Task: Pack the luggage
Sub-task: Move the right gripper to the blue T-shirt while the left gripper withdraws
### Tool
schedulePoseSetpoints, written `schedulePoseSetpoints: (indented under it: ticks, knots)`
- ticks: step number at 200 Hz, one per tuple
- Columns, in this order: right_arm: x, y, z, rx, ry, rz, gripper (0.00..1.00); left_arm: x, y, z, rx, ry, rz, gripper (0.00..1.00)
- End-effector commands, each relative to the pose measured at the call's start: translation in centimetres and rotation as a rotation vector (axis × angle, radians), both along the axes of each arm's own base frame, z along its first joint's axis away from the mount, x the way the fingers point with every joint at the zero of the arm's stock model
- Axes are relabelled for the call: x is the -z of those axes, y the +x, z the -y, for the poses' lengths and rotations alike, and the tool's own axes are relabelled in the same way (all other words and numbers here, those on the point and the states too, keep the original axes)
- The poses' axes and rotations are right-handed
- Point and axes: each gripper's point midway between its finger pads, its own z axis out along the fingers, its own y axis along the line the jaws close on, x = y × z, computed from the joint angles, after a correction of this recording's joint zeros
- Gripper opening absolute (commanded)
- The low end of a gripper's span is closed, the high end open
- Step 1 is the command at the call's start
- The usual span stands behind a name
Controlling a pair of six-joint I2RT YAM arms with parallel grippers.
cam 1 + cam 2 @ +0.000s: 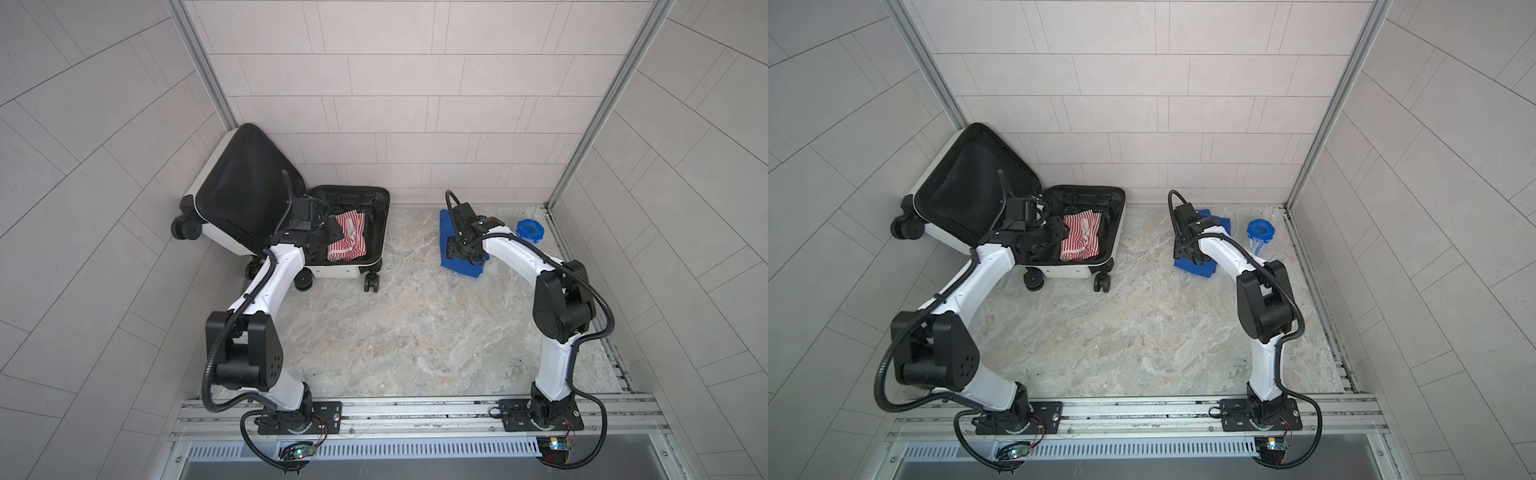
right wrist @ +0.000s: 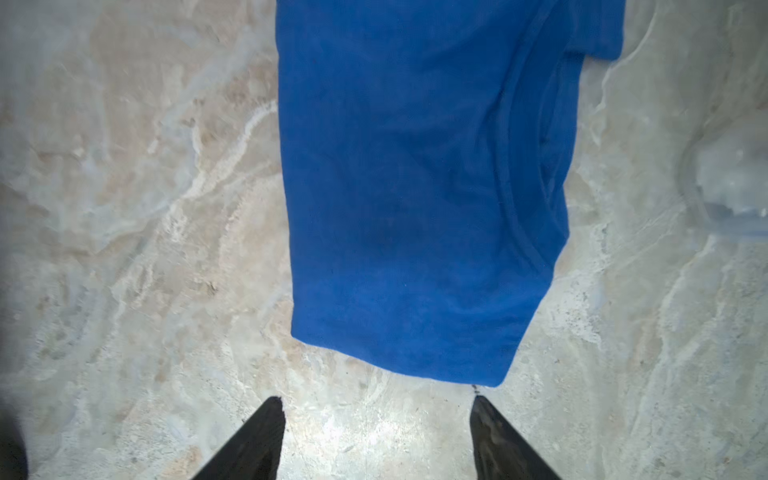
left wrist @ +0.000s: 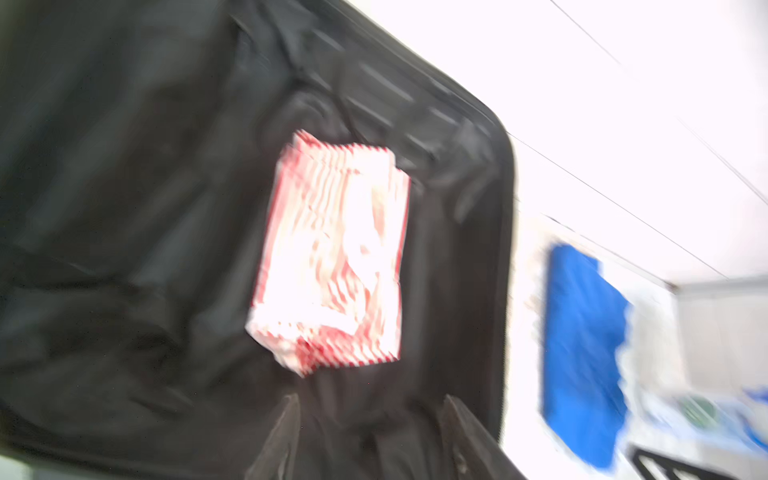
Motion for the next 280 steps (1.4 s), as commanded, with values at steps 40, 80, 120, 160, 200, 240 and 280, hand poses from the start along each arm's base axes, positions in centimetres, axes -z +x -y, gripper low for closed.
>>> schedulePoseSetpoints:
  ticks: [40,80,120,160,200,240,280]
  knots:
    - [0.8,1.1,-1.2,-0.065,-0.028,0.0,0.74,-0.3,-7.3,11.0,0.249,-0.067,0.045,0.63]
    - [2.7,1.9,-1.9,-0.09,-0.056,-0.046,0.74,5.7,-13.5,16.4,0.343,-0.098,-0.053,0.64]
    - [4.6,2.5,-2.2,-0.098,-0.074,-0.085,0.73,10.4,-16.7,16.2,0.309,-0.142,-0.124,0.64]
    - [6.0,3.0,-1.9,-0.094,-0.11,-0.109,0.64,10.9,-17.7,15.7,0.307,-0.168,-0.121,0.65]
    - [7.1,3.4,-2.0,-0.094,-0.133,-0.13,0.61,10.2,-17.8,15.9,0.322,-0.187,-0.1,0.69]
    - [8.0,3.7,-2.6,-0.107,-0.141,-0.141,0.69,9.9,-17.7,16.0,0.325,-0.192,-0.092,0.69]
    - [9.0,3.7,-2.4,-0.093,-0.157,-0.155,0.57,9.9,-17.8,16.2,0.334,-0.199,-0.099,0.69]
